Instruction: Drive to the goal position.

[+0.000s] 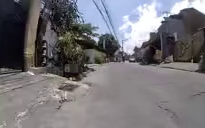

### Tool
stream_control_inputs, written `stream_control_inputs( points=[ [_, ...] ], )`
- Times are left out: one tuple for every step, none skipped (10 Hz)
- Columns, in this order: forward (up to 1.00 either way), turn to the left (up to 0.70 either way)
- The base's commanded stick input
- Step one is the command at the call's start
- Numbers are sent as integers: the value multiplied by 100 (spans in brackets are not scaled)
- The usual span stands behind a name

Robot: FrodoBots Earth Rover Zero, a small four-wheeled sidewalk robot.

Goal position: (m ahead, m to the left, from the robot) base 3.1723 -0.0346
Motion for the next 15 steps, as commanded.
stream_control_inputs(
  points=[
    [100, -2],
    [100, -18],
    [100, -40],
    [100, -40],
    [100, -10],
    [100, -2],
    [100, -2],
    [100, -2],
    [100, -2],
    [100, -2],
    [100, -2],
    [100, -2],
    [100, -1],
    [100, 0],
    [100, 0]
  ],
)
